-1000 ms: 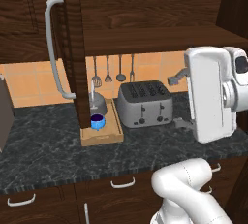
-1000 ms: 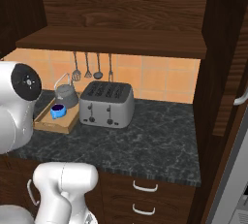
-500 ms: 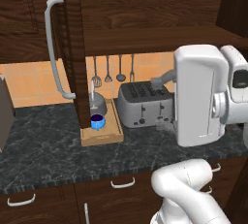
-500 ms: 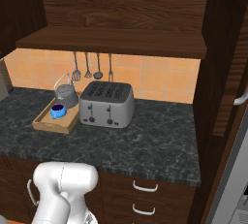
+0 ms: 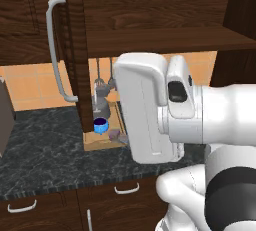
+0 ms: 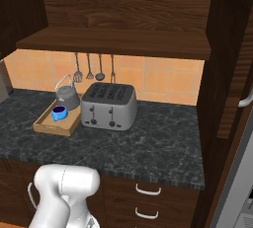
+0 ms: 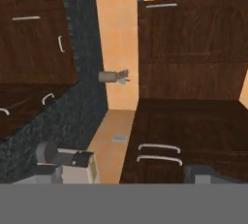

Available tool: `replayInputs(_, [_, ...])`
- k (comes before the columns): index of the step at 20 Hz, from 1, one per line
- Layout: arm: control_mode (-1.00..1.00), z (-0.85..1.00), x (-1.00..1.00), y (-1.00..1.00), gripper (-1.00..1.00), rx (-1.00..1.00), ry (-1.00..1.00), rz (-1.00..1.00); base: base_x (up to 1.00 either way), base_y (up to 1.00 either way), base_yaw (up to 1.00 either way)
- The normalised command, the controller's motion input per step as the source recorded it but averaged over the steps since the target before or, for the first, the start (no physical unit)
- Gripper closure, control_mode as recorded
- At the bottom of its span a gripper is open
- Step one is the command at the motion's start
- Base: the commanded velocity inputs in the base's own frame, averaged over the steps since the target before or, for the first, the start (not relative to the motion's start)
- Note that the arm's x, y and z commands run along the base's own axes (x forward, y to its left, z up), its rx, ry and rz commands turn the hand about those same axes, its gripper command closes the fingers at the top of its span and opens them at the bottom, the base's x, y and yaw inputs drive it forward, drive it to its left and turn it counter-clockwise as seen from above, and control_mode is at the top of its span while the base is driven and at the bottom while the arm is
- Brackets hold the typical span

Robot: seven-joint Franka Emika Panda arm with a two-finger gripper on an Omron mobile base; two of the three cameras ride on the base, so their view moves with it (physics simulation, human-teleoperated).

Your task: Pick the kettle from the counter and place it on the tray. Then pick the mug from the cabinet and place it on the tray. Then close the cabinet doors.

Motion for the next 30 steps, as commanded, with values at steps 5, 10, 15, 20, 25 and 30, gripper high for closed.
replayInputs(5, [-1.0, 0.0, 0.54, 0.58, -1.0, 0.0, 0.22, -0.01, 0.0, 0.0, 0.0])
replayInputs(10, [-1.0, -0.03, 0.34, 0.39, -1.0, -0.02, -0.07, -0.02, 0.0, 0.0, 0.0])
replayInputs(15, [-1.0, -0.12, 0.17, 0.38, -1.0, -0.04, -0.03, -0.15, 0.0, 0.0, 0.0])
replayInputs(20, [-1.0, -0.17, 0.57, 0.43, -1.0, 0.0, 0.02, -0.26, 0.0, 0.0, 0.0])
replayInputs(25, [-1.0, -0.24, 0.48, 0.25, -1.0, 0.0, 0.09, -0.18, 0.0, 0.0, 0.0])
replayInputs(30, [-1.0, -0.21, 0.55, -0.06, -1.0, 0.0, 0.16, -0.15, 0.0, 0.0, 0.0])
